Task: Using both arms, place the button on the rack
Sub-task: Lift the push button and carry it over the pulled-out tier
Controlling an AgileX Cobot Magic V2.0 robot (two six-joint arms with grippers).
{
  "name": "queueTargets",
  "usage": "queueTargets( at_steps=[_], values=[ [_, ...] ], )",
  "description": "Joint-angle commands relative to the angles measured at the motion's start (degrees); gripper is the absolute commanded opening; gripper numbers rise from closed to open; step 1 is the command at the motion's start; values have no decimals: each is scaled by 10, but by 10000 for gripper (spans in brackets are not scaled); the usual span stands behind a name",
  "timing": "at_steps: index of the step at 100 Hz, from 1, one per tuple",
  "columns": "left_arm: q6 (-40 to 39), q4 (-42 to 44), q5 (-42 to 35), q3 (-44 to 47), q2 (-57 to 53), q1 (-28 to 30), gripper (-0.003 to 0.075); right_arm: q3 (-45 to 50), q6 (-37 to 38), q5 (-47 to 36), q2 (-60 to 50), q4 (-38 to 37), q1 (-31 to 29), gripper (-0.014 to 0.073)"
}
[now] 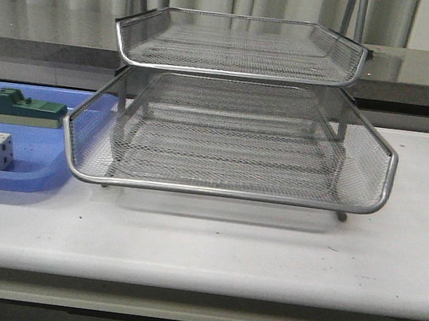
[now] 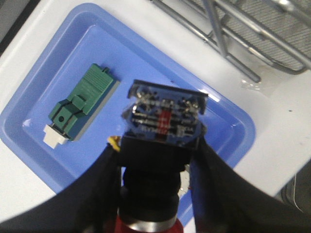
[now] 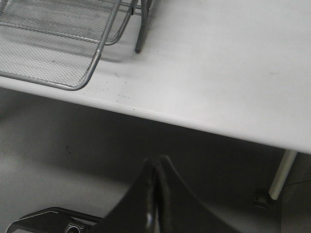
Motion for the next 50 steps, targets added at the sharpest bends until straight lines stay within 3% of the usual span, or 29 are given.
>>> queueTargets(
  at_steps=[1, 24, 50],
  values=[
    [-6, -21, 17, 24, -68, -13, -20, -17, -2, -30, 4, 8, 2, -62],
    [-6, -37, 17, 83, -124, -94, -20, -17, -2, -30, 4, 8, 2, -62],
    [-6, -41, 14, 88, -98, -229, -20, -17, -2, -30, 4, 8, 2, -62]
  ],
)
